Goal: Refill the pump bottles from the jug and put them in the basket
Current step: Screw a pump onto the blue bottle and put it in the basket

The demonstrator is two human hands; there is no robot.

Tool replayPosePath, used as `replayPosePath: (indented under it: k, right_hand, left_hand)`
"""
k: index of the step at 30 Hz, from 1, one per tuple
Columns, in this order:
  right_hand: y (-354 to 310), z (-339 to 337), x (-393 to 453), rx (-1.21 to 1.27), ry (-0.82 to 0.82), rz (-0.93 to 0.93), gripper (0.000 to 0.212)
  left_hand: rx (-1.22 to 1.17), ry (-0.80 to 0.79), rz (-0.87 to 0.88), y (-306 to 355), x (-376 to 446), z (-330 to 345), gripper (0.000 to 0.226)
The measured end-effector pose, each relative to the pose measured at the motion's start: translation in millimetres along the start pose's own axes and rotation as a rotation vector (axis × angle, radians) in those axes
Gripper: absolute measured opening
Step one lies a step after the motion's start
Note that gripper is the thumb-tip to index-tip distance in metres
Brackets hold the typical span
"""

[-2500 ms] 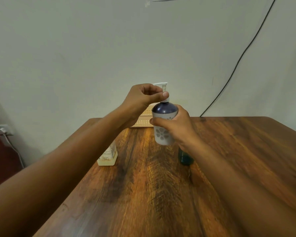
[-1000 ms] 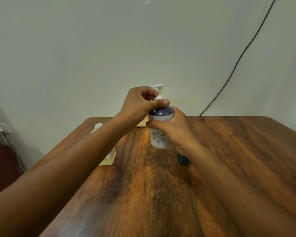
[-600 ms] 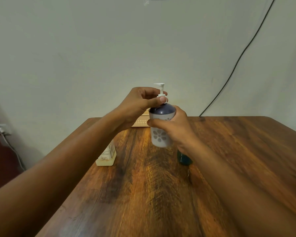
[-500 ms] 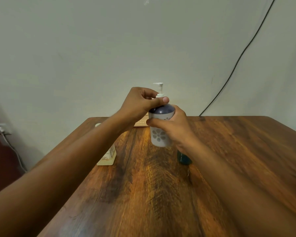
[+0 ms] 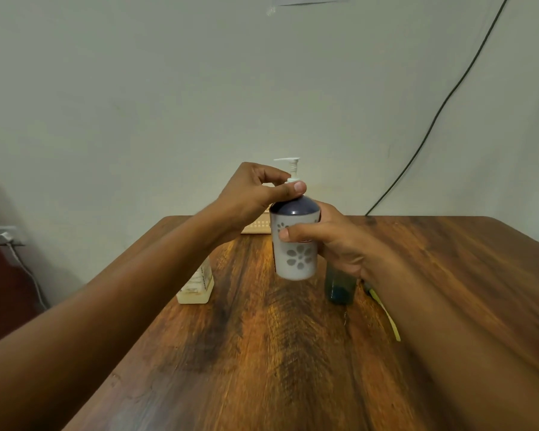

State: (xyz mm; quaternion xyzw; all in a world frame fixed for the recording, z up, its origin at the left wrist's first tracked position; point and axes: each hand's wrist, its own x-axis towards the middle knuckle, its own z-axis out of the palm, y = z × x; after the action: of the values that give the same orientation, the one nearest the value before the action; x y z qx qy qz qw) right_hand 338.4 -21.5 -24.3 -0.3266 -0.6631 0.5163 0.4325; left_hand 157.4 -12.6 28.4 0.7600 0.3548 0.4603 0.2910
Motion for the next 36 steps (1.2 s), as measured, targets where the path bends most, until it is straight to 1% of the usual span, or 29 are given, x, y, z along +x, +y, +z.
replayPosePath:
  k: [3,6,8,11,14,16,19,21,23,25,29,33,36]
  right_hand:
    - [-0.8,-1.2,1.6,-0.066,0.055,0.027,0.070]
    - [-1.8,3.2,-0.1,-0.149,0.230,0.011,0.088]
    - [-1.1,11.5,-0.5,-0.275,0.348,-0.049,0.091]
    - [2.5,28.8,5.2,-0.430,0.421,-0.107,0.086]
    - [3.3,41.8,15.4,-0.523,0.467,-0.137,0.066]
    - [2.3,43.7,22.6,-0.556,0.500,-0.141,0.062]
    - [0.6,41.8,31.1,-0.572,0.483,-0.157,0.066]
    - [-0.7,38.7,36.5,-0.552,0.456,-0.142,0.060]
    - [-1.3,33.9,42.2,-0.540,0.420,-0.116,0.054]
    - [-1.9,28.7,48.7,-0.537,0.394,-0.095,0.056]
    - [-5.1,21.2,68.6,-0.524,0.370,-0.061,0.063]
    - [-7.2,18.0,98.6,-0.527,0.352,-0.038,0.062]
    - [-5.3,15.9,127.5,-0.507,0.348,-0.020,0.060]
  left_hand:
    - [0.029,0.095,-0.015,-1.5,-1.0,1.0,0.022]
    - [0.026,0.260,-0.058,-2.9,-0.8,2.5,0.031]
    - [0.042,0.354,-0.100,-2.6,-1.4,5.7,0.036]
    - [0.103,0.473,-0.139,-0.9,-2.9,13.4,0.037]
    - [0.153,0.551,-0.170,1.1,-3.2,20.5,0.042]
    - [0.160,0.565,-0.187,1.3,-2.2,20.4,0.048]
    - [0.183,0.489,-0.191,-3.3,-0.1,9.2,0.047]
    - [0.225,0.396,-0.167,-8.7,-0.4,-4.2,0.046]
    - [0.346,0.318,-0.142,-14.4,-0.6,-20.2,0.058]
    - [0.479,0.284,-0.118,-21.4,1.4,-39.4,0.069]
    - [0.634,0.201,-0.087,-36.7,7.8,-81.8,0.075]
    - [0.768,0.094,-0.123,-61.6,17.8,-112.2,0.082]
    - [0.869,0.049,-0.104,-88.6,29.5,-129.2,0.084]
